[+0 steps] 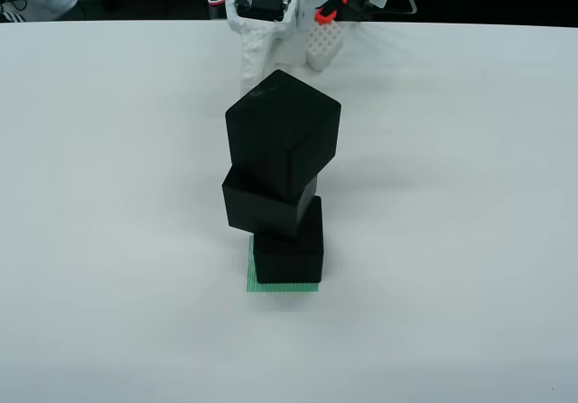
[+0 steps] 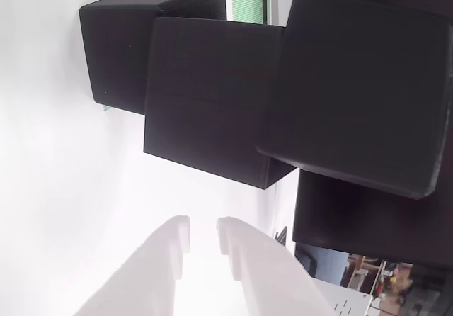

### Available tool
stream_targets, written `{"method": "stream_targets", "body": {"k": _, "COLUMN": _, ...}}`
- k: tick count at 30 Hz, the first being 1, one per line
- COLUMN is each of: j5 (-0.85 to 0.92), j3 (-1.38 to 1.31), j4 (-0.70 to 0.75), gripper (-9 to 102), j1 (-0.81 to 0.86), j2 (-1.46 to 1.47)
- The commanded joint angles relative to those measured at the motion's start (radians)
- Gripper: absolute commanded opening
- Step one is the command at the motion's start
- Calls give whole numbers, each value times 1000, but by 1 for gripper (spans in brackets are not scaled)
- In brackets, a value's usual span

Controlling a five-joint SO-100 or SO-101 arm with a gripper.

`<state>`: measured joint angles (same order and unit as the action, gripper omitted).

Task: Stack 3 Blocks on the chosen place.

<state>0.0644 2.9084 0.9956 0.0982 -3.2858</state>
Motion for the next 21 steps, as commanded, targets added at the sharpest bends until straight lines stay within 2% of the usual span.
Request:
{"method": "stream_targets", "body": {"k": 1, "j5": -9, "j3": 20, "j4": -15, "gripper": 0, "j1": 11, "j2": -41}}
{"method": "stream_targets", "body": {"k": 21, "j5": -9, "j3": 152, "j4": -6, "gripper": 0, "j1": -5, "j2": -146}}
